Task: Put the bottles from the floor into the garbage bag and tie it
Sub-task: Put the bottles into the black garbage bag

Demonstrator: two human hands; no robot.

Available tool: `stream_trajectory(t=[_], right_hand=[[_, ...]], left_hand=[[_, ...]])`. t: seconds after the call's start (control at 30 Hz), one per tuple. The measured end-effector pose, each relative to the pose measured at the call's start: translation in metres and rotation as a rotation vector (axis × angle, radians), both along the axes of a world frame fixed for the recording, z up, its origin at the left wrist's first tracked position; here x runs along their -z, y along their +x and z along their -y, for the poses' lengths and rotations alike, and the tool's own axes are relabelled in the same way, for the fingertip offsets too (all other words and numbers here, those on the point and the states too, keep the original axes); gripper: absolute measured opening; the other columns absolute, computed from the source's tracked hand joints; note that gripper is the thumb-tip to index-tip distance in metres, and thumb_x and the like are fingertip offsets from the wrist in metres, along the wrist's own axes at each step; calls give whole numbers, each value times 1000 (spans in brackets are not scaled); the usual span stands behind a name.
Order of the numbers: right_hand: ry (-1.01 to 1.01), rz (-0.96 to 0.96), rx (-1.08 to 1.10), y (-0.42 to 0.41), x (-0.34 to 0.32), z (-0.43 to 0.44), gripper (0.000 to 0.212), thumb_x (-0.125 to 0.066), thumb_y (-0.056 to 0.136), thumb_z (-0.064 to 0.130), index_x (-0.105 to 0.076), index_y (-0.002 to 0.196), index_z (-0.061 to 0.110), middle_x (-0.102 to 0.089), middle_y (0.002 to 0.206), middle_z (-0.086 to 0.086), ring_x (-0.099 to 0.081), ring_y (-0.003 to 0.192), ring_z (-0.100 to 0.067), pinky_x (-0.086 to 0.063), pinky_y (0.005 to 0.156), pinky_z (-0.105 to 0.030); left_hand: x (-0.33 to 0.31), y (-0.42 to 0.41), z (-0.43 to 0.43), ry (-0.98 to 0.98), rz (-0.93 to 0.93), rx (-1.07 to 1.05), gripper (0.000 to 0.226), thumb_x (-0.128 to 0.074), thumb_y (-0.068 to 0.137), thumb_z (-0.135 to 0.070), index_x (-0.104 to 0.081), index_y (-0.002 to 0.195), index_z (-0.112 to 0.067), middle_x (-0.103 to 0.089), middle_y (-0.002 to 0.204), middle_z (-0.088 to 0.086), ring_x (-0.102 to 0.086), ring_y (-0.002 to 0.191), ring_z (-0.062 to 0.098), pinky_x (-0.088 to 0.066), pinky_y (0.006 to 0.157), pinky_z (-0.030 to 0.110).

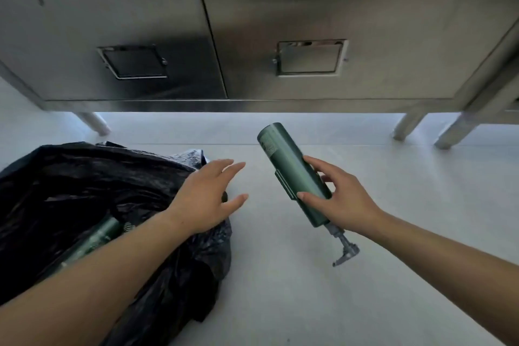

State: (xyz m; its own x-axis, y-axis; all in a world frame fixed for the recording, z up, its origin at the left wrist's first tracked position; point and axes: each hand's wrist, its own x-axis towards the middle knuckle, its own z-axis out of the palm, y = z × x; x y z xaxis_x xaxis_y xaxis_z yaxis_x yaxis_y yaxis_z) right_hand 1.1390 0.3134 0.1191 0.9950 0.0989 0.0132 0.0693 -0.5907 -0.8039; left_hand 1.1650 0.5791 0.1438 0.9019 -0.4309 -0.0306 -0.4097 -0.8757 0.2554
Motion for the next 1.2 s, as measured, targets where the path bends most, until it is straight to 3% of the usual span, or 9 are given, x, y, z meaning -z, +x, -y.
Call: stream_trajectory(t=[0.1, 0.27, 0.47, 0.53, 0.6, 0.67, 0.87, 1.03, 1.2], right_hand=[[-39, 73, -176, 14, -37, -47, 66, -72, 75, 36, -43, 134, 39, -52, 122, 17, -41, 99, 22, -34, 74, 0], [-183, 110, -459, 34, -82, -131, 66, -69, 77, 42, -39, 136, 42, -53, 127, 10, -48, 107, -2, -39, 85, -12], [-146, 118, -508, 32, -72, -237, 65, -70, 77, 40, -41, 136, 38, -54, 130, 6, -48, 107, -5, -33, 88, -14], [-72, 61, -501, 17, -48, -259, 65, -70, 77, 41, -41, 135, 40, -52, 130, 12, -47, 112, -1, -32, 90, -5], [-35, -39, -529, 1, -23, -268, 64, -68, 78, 44, -39, 135, 45, -46, 126, 23, -41, 110, 8, -25, 79, 8], [-48, -161, -600, -12, -5, -270, 64, -66, 79, 48, -36, 135, 47, -41, 124, 26, -40, 110, 8, -27, 71, 10], [-68, -314, -540, -13, -3, -315, 66, -66, 77, 50, -39, 136, 40, -51, 130, 6, -53, 98, -6, -35, 66, -7], [-54, -273, -480, 17, -19, -371, 76, -59, 79, 58, -34, 142, 24, -49, 139, -3, -53, 118, -21, -35, 81, -20], [-159, -120, -468, 25, -14, -337, 66, -65, 80, 49, -43, 136, 21, -49, 137, -2, -50, 121, -21, -35, 89, -24]], left_hand=[[-35, -7, -59, 8, 88, -37, 63, -52, 87, -51, -32, 143, -28, -38, 148, 0, -34, 136, 16, -29, 110, 32], [-61, -36, -155, 10, 137, -176, 64, -43, 86, -60, -33, 142, -32, -38, 147, -4, -35, 135, 14, -29, 109, 31], [-29, -92, -236, -60, 86, -433, 63, -50, 86, -54, -35, 142, -29, -40, 147, -3, -35, 135, 15, -29, 110, 30], [-10, -113, -255, -84, 37, -508, 64, -49, 86, -56, -35, 142, -27, -41, 145, -2, -37, 133, 15, -31, 110, 30], [5, -134, -269, -74, -29, -554, 66, -45, 85, -60, -35, 141, -28, -42, 144, -2, -38, 132, 16, -34, 108, 32], [14, -149, -280, -69, -76, -607, 64, -49, 85, -58, -36, 140, -28, -44, 141, -3, -42, 128, 17, -39, 104, 35], [21, -165, -295, -60, -159, -654, 56, -52, 87, -51, -41, 136, -28, -49, 134, -6, -50, 118, 15, -45, 96, 35], [18, -166, -311, -63, -117, -732, 54, -50, 89, -48, -40, 138, -27, -46, 140, -3, -45, 126, 17, -42, 101, 36], [21, -166, -320, -103, -100, -779, 53, -50, 89, -46, -41, 137, -26, -46, 140, 0, -45, 128, 19, -41, 103, 37]])
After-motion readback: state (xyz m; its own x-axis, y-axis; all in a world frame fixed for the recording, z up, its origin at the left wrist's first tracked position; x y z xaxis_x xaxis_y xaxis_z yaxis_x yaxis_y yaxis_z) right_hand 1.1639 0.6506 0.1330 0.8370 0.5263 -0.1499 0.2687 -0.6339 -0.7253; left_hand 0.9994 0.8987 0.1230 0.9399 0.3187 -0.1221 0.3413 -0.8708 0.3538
